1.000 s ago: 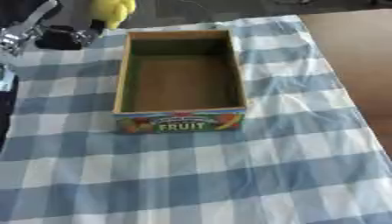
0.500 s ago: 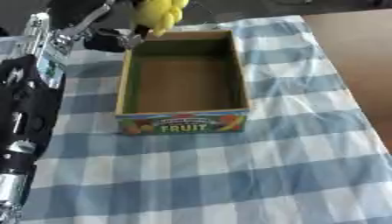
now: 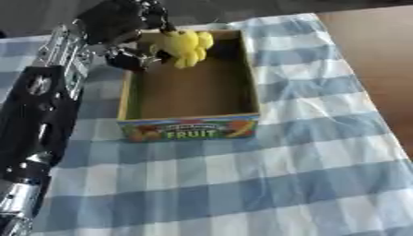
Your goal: Pick up objects on the table and place them in the box.
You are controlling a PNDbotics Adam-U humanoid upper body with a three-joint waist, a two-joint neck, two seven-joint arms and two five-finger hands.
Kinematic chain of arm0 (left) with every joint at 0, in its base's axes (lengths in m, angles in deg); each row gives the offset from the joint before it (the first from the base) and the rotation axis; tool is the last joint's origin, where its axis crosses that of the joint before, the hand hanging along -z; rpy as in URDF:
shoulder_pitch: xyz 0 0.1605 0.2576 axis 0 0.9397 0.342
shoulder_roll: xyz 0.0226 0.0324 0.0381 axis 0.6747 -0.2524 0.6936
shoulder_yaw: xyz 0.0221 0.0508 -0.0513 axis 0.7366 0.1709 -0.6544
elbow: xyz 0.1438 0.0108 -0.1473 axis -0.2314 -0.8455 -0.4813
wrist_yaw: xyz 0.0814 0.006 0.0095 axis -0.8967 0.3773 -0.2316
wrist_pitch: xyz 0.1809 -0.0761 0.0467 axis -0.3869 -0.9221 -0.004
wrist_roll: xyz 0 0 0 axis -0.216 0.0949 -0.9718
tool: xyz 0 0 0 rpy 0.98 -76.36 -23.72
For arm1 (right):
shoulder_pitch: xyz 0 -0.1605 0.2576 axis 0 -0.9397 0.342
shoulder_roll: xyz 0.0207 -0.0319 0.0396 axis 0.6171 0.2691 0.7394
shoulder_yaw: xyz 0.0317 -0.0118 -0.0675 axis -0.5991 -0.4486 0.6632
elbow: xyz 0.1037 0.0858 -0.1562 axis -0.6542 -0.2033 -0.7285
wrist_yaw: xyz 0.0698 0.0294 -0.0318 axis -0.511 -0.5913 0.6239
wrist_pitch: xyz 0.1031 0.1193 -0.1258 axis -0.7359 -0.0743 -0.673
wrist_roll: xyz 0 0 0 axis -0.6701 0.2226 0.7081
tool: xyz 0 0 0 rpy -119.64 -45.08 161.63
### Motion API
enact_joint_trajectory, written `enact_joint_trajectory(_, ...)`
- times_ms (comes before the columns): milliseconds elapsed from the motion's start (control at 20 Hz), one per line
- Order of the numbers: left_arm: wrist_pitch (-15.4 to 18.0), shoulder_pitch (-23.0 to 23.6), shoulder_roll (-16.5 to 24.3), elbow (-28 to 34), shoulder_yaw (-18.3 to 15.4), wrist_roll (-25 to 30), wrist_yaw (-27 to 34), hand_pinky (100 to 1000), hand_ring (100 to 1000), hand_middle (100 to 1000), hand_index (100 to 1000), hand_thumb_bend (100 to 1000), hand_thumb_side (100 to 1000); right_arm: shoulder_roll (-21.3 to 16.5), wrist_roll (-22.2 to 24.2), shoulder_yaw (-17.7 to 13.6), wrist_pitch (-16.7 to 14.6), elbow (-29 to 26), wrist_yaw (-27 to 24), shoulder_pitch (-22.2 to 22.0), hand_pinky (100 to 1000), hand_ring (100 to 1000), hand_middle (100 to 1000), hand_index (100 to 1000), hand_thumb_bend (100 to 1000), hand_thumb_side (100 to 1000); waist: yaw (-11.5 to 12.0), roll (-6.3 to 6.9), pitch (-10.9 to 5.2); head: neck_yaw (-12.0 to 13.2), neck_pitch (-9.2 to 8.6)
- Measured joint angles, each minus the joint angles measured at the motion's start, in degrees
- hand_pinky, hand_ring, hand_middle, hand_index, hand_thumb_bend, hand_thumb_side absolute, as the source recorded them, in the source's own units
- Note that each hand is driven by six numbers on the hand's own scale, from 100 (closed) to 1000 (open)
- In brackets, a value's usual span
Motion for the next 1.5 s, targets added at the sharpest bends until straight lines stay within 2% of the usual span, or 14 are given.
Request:
enact_joint_trajectory(250, -0.16, 0.07, -0.89, -2.1, 2.2, -4.72, -10.61, 753, 720, 577, 681, 116, 189, 0.01, -0.21, 0.0, -0.21, 0.0, -0.07, 0.33, 1000, 894, 563, 842, 100, 725, -0.37, 0.3, 0.0, 0.01, 0.0)
enact_joint_trajectory(350, -0.41, 0.16, -1.05, -3.02, 2.63, -7.29, -14.62, 762, 735, 585, 710, 164, 196, 0.01, -0.24, 0.0, -0.23, 0.0, -0.11, 0.47, 1000, 894, 563, 842, 100, 725, -0.39, 0.31, 0.0, 0.01, 0.0)
enact_joint_trajectory(450, -0.78, 0.37, -1.26, -3.86, 3.05, -9.91, -18.49, 790, 762, 607, 771, 250, 212, 0.02, -0.24, 0.0, -0.24, 0.0, -0.19, 0.47, 1000, 894, 563, 842, 100, 726, -0.42, 0.32, 0.0, 0.0, 0.0)
enact_joint_trajectory(600, -2.65, 0.64, -1.28, -5.1, 3.52, -11.85, -24.4, 837, 799, 652, 847, 341, 239, 0.02, -0.24, 0.0, -0.24, 0.0, -0.24, 0.47, 1000, 894, 563, 842, 100, 726, -0.43, 0.32, 0.0, -0.01, 0.0)
enact_joint_trajectory(650, -3.17, 0.69, -1.28, -5.5, 3.59, -12.37, -26.32, 847, 810, 666, 879, 382, 286, 0.02, -0.24, 0.0, -0.24, 0.0, -0.24, 0.47, 1000, 894, 563, 842, 100, 726, -0.41, 0.32, 0.0, -0.03, 0.0)
enact_joint_trajectory(800, -4.67, 0.69, -1.28, -6.12, 3.39, -13.88, -30.73, 886, 842, 689, 929, 551, 688, 0.03, -0.24, 0.0, -0.24, 0.0, -0.25, 0.45, 1000, 894, 563, 841, 100, 726, -0.3, 0.32, 0.0, -0.08, 0.01)
enact_joint_trajectory(900, -5.55, 0.69, -1.28, -6.29, 2.85, -14.76, -32.63, 894, 849, 688, 929, 594, 769, 0.03, -0.24, 0.0, -0.23, 0.0, -0.25, 0.44, 1000, 894, 563, 841, 100, 727, -0.23, 0.31, -0.01, -0.1, 0.01)
enact_joint_trajectory(1100, -6.8, 0.97, -1.28, -6.22, 1.01, -16.0, -33.6, 892, 856, 687, 927, 573, 724, 0.03, -0.26, 0.0, -0.23, 0.0, -0.25, 0.4, 1000, 893, 563, 841, 100, 727, 0.1, 0.1, -0.02, -0.29, 0.02)
enact_joint_trajectory(1250, -7.37, 1.41, -1.28, -5.07, -0.39, -16.57, -31.76, 876, 847, 680, 908, 491, 678, 0.03, -0.29, 0.0, -0.25, 0.0, -0.25, 0.24, 1000, 892, 564, 840, 100, 726, 0.34, -0.24, -0.08, -0.47, 0.04)
enact_joint_trajectory(1350, -7.61, 1.61, -1.28, -3.81, -1.42, -16.81, -28.69, 851, 835, 682, 902, 449, 667, 0.03, -0.43, -0.01, -0.36, 0.0, -0.25, 0.11, 1000, 891, 564, 840, 100, 725, 0.67, -0.37, -0.26, -0.62, 0.08)
enact_joint_trajectory(1500, -7.67, 1.72, -1.27, -1.83, -2.5, -16.87, -20.83, 828, 820, 682, 901, 374, 620, 0.02, -0.66, -0.03, -0.41, 0.0, -0.25, -0.02, 1000, 891, 564, 840, 100, 724, 0.85, -0.6, -0.49, -0.85, 0.1)
